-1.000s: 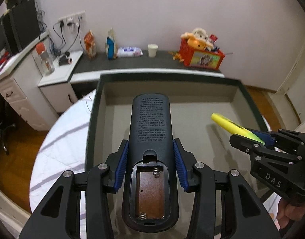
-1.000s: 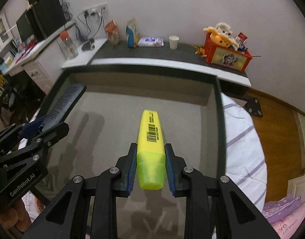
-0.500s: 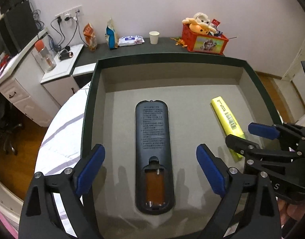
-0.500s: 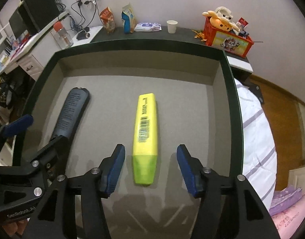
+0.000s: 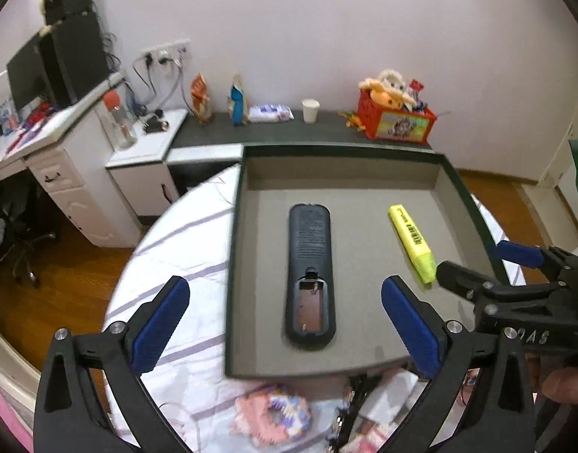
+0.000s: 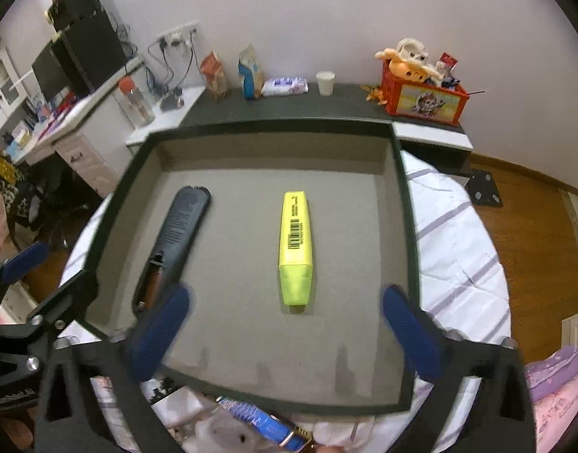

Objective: Organize rigid objects
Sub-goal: 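Withdraw both tools from the tray box back over the table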

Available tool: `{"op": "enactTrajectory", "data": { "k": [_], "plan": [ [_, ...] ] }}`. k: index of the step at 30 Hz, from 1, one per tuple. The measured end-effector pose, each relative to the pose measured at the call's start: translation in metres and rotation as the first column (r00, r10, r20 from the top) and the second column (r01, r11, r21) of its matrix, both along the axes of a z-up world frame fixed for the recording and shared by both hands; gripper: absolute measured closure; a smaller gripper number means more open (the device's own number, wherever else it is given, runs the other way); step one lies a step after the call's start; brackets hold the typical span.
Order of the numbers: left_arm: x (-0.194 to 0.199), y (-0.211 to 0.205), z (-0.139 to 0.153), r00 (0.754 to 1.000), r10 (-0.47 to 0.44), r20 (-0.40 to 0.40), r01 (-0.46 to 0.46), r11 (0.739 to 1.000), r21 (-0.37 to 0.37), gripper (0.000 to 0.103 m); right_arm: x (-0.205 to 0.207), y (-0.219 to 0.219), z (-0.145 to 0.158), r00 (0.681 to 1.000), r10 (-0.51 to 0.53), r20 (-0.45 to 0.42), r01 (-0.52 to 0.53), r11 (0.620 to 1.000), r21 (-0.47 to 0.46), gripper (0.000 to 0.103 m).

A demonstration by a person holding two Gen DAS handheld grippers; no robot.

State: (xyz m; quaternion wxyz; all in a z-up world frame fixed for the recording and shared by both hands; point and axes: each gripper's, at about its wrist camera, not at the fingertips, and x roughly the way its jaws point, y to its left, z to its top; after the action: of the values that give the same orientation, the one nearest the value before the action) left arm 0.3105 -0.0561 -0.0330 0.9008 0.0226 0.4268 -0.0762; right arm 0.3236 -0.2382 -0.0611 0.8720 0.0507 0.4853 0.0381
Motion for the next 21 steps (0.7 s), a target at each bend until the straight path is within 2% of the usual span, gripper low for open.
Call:
{"op": "enactTrajectory", "data": {
  "k": [5, 13, 21],
  "plan": [
    [-0.028, 0.012, 0.021, 0.999, 0.017, 0.05, -0.016, 1.0, -0.008, 0.0, -0.021, 0.0, 0.018, 0.998, -0.018, 0.054, 0.017, 1.0, 0.024, 0.0],
    [-0.086, 0.024, 0.047, 0.992, 0.013, 0.127, -0.011, 1.0, -0.018, 0.0, -0.083, 0.005, 0.05, 0.985, -0.035, 0.167, 0.03, 0.999, 0.032, 0.0],
    [-0.152, 0.032, 0.048, 0.98, 0.018, 0.197, -0.017, 1.0, -0.008, 0.0, -0.161, 0.007, 0.066, 0.965, -0.059, 0.255, 0.049, 0.998, 0.045, 0.0]
  ]
}}
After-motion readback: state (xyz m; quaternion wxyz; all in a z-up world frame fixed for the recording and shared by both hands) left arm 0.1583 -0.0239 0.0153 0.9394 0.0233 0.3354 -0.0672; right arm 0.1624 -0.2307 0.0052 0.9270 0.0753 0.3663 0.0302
